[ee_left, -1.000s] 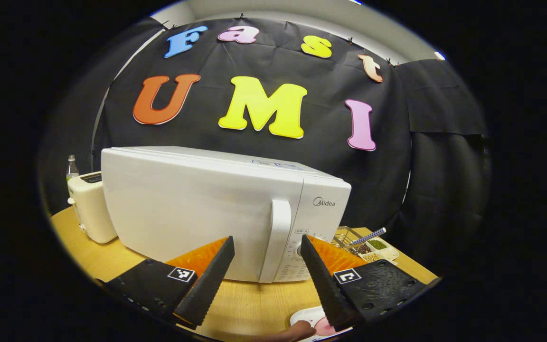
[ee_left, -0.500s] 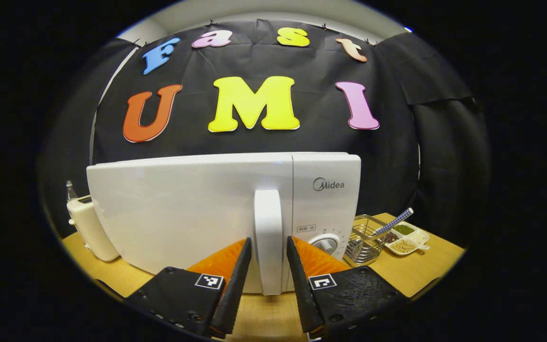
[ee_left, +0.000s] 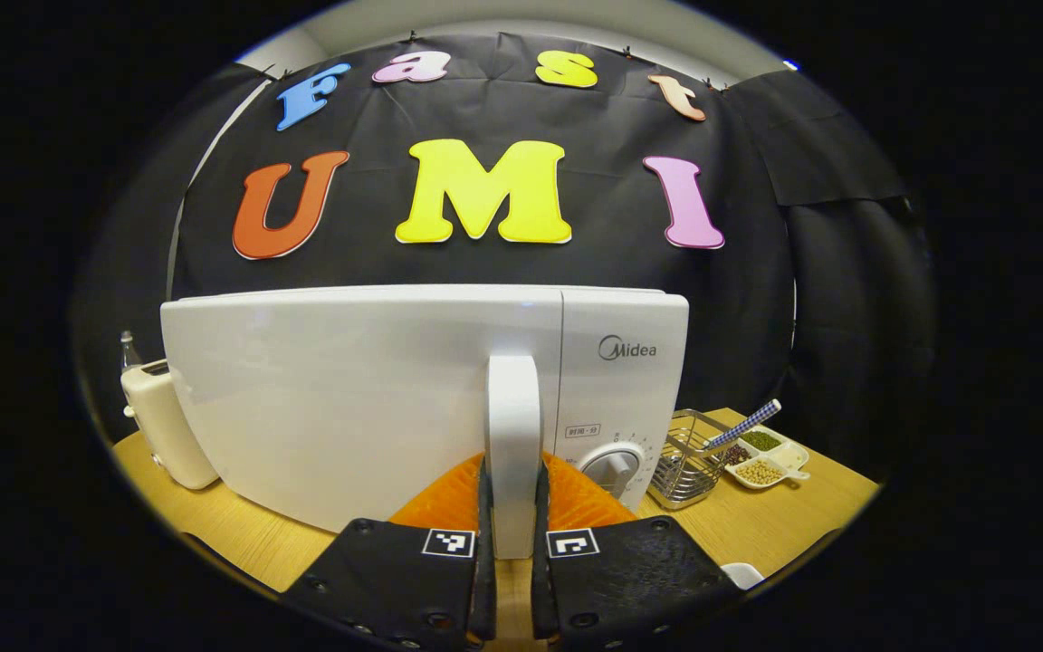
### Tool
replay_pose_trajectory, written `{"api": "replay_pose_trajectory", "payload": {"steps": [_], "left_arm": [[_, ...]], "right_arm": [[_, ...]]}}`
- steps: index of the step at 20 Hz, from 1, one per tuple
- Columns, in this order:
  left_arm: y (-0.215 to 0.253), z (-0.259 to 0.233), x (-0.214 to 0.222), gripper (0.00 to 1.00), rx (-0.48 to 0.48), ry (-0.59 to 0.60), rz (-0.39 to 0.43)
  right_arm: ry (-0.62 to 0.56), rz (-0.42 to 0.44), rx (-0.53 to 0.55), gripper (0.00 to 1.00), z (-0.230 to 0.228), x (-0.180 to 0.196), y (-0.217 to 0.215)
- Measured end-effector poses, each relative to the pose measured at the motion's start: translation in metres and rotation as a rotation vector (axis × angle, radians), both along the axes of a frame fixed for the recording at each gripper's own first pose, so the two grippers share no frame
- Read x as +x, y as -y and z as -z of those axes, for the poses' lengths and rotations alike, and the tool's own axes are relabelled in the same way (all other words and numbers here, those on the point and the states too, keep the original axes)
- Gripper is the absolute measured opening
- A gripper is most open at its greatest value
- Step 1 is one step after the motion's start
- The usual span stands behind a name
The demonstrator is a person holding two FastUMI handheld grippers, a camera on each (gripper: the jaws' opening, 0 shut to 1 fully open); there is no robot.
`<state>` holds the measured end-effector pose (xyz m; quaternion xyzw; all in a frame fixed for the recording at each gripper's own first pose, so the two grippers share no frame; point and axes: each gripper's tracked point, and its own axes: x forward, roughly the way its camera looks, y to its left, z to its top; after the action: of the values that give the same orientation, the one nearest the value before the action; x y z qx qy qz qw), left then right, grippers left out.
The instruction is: Open the microwave oven with the left hand, put the food in, and close the microwave oven.
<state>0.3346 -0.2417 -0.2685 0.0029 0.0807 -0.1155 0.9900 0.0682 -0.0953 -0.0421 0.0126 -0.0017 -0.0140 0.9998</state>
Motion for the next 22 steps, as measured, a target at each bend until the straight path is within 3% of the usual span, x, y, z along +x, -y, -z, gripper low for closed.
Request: {"api": "replay_pose_trajectory", "payload": {"steps": [5, 8, 11, 12, 13, 14, 16, 17, 18, 19, 22], "left_arm": [[-0.001, -0.001, -0.002, 0.14, -0.012, -0.005, -0.009], [-0.002, -0.005, -0.004, 0.15, 0.055, 0.032, -0.043], [0.001, -0.002, -0.006, 0.14, -0.027, -0.007, -0.021], [-0.001, -0.001, -0.006, 0.14, -0.011, -0.006, -0.022], [-0.001, -0.004, -0.010, 0.14, 0.015, 0.013, -0.024], [-0.002, -0.007, -0.011, 0.15, 0.041, 0.036, -0.022], [0.000, -0.005, -0.010, 0.14, 0.027, 0.036, -0.008], [0.001, -0.006, -0.010, 0.14, 0.007, 0.037, -0.002], [0.002, -0.005, -0.007, 0.14, 0.006, 0.019, 0.006], [0.001, -0.005, -0.006, 0.14, 0.008, 0.023, 0.013], [0.003, -0.002, 0.002, 0.14, 0.007, -0.029, 0.038]], "right_arm": [[-0.001, -0.001, 0.004, 1.00, 0.002, 0.002, 0.001], [0.010, 0.000, -0.004, 1.00, 0.000, 0.004, -0.001], [0.009, -0.017, 0.008, 1.00, 0.001, 0.006, -0.008], [0.003, -0.022, 0.011, 0.91, 0.003, 0.006, -0.009], [-0.001, -0.024, 0.010, 0.91, 0.005, 0.007, -0.010], [-0.003, -0.022, 0.006, 1.00, 0.007, 0.008, -0.009], [-0.005, -0.017, -0.006, 1.00, 0.009, 0.011, -0.009], [-0.011, -0.015, -0.005, 0.91, 0.010, 0.013, -0.008], [-0.015, -0.018, 0.001, 0.91, 0.012, 0.014, -0.010], [-0.019, -0.021, 0.008, 1.00, 0.013, 0.015, -0.011], [-0.031, -0.035, 0.027, 1.00, 0.020, 0.020, -0.013]]}}
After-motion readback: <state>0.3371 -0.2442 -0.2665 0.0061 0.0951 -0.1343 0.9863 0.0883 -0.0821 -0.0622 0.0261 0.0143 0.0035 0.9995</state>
